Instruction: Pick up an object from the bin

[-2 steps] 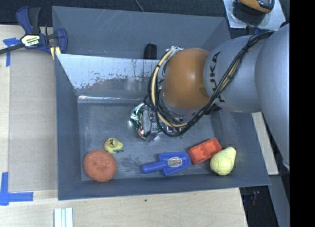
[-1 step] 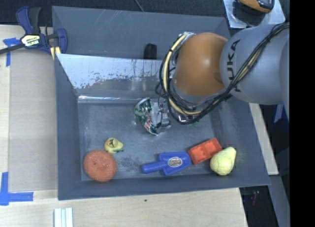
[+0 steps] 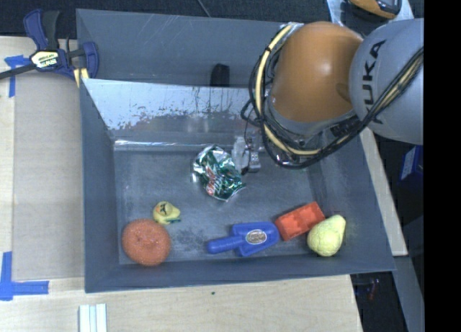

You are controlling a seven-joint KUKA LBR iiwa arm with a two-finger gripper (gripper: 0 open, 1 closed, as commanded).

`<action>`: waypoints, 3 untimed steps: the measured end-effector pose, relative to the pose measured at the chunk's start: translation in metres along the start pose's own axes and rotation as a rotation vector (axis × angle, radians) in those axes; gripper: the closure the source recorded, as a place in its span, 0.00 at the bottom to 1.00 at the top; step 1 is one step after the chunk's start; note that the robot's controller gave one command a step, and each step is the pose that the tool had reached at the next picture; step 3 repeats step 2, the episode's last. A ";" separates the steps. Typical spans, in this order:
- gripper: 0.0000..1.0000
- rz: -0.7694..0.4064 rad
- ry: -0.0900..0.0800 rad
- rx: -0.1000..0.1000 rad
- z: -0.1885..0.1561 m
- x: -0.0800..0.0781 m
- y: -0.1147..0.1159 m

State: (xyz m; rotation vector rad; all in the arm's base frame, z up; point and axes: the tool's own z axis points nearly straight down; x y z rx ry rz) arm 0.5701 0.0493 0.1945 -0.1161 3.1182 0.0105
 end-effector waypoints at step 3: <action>1.00 -0.032 -0.004 0.000 0.043 0.007 0.006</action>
Offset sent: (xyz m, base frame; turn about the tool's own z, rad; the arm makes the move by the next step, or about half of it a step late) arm -0.0063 0.0177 -0.0165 -0.0315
